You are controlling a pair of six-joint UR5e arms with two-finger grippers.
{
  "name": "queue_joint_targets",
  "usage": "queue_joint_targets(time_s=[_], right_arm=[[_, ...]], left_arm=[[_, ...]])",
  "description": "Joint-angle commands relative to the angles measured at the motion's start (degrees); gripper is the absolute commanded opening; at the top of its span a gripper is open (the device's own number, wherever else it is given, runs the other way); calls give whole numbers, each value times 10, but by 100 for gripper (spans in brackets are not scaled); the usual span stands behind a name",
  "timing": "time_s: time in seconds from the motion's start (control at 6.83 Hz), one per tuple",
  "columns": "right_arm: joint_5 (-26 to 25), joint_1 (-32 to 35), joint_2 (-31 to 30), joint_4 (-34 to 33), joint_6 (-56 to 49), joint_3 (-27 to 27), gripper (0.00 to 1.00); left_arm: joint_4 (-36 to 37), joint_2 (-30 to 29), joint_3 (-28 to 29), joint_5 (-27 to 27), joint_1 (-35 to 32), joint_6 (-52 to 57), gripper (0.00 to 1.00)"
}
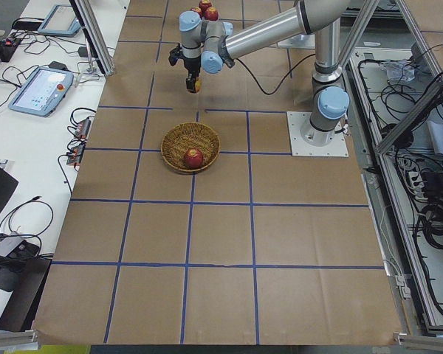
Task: Transfer apple from basket to plate
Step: 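Carry the apple with the left gripper to the table center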
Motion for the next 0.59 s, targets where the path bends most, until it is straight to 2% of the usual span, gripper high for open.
queue_joint_targets(time_s=[0.0,0.15,0.44], right_arm=[[2,0,-1,0,1,0,100],[2,0,-4,1,2,-1,100],[0,-2,-1,0,0,0,100]], left_arm=[[2,-76,82,-13,-86,-82,57],[1,-122,133,-13,-116,-90,57],[2,-143,151,-13,-128,-91,57]])
